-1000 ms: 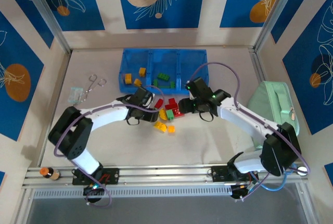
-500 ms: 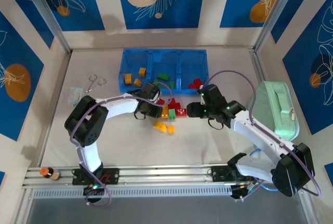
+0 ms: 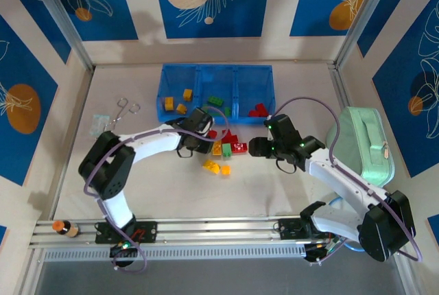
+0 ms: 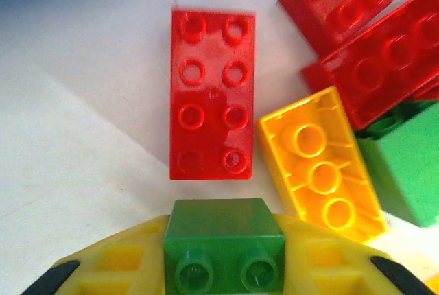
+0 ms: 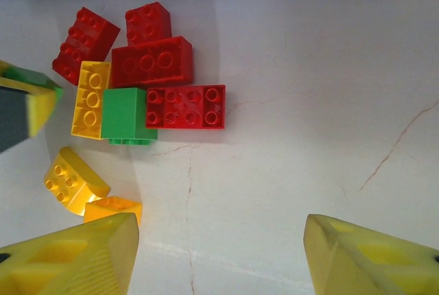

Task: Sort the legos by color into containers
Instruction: Pick up the lego from the center of the table, then place the lego in the container.

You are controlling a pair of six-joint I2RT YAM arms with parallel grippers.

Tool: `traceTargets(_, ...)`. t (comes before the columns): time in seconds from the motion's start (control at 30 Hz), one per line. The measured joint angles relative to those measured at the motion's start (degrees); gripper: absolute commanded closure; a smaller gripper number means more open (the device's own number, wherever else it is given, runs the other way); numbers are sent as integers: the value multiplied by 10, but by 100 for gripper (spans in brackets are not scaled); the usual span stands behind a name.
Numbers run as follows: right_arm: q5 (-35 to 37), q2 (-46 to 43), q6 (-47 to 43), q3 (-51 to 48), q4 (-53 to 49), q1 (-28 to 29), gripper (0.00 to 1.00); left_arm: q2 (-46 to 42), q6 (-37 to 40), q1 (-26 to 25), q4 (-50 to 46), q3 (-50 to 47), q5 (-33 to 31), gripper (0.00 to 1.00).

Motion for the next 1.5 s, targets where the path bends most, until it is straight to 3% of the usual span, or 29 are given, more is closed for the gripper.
traceTargets(0.23,-22,14,10,-2,0,-12,35,2,15,4,-36,104,-24,72)
traceTargets(0.7,-35,-39,21,-37,-11,-12,35,190,50,58,-117,380,-30,65)
traceTargets(0.8,-35,-48,22,-39,-11,-12,34,213,56,66,-134,414,-30,60)
traceTargets(0.93,-36,-53,25,-39,-16,-12,34,240,62,71,-161,473,-29,36)
traceTargets(1.03,-37,-58,25,-39,-22,-12,34,240,60,72,-173,493,-29,33)
traceTargets(1.2,-37,-61,25,-38,-29,-10,32,191,55,66,-163,440,-27,33)
traceTargets(1.5,-18,-11,26,28,-59,67,38,-64,-9,29,-63,129,-28,33)
